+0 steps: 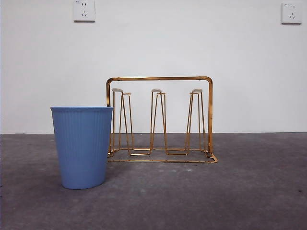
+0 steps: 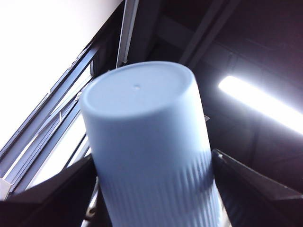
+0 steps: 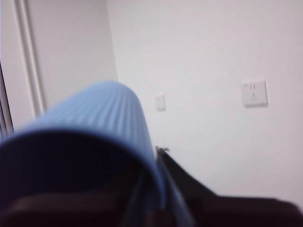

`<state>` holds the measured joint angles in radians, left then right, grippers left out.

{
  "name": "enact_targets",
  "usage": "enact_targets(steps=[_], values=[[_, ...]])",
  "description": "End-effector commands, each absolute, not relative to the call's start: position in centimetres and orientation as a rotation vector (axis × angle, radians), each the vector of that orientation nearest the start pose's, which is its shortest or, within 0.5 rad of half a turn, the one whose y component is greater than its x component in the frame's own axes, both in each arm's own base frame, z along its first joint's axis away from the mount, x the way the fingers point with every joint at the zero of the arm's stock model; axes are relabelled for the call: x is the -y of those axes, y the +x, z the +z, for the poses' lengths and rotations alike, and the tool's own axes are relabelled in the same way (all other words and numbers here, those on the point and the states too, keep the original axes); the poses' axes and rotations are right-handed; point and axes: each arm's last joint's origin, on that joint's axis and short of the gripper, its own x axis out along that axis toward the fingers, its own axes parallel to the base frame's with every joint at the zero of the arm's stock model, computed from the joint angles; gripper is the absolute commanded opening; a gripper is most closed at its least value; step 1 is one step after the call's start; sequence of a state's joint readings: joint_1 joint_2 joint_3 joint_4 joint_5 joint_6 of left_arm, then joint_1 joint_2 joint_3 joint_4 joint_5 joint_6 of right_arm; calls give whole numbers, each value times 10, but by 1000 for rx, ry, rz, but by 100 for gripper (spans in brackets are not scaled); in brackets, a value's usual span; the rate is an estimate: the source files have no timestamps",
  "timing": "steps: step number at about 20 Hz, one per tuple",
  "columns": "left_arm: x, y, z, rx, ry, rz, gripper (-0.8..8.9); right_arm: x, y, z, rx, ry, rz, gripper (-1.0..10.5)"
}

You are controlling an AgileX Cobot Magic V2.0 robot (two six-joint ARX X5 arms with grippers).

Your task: Pick up cup 1,put cup 1 in the cup rack,pick up cup 2,put cup 2 in the cup rack

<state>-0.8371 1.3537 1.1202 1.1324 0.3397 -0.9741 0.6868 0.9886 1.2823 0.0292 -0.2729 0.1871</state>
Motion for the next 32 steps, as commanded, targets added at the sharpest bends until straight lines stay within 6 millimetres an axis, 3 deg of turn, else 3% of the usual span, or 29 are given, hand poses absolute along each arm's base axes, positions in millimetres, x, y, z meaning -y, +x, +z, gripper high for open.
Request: enact_targets(steps=[1,12,19,26,32], values=[[210,176,438,348,-1008,-1472,-8,-120,133,481,225,241,978,214],[209,175,438,297,-892,-1400,-7,-88,100,472,106,132,849,222],[205,173,433,199,-693,-1254,-6,-53,70,449,-92,5,559,221],[221,168,405,21,-420,-993,-6,-25,43,433,-189,-53,396,221],[242,168,381,-46,-259,-832,-6,-18,35,423,-270,-86,388,220]])
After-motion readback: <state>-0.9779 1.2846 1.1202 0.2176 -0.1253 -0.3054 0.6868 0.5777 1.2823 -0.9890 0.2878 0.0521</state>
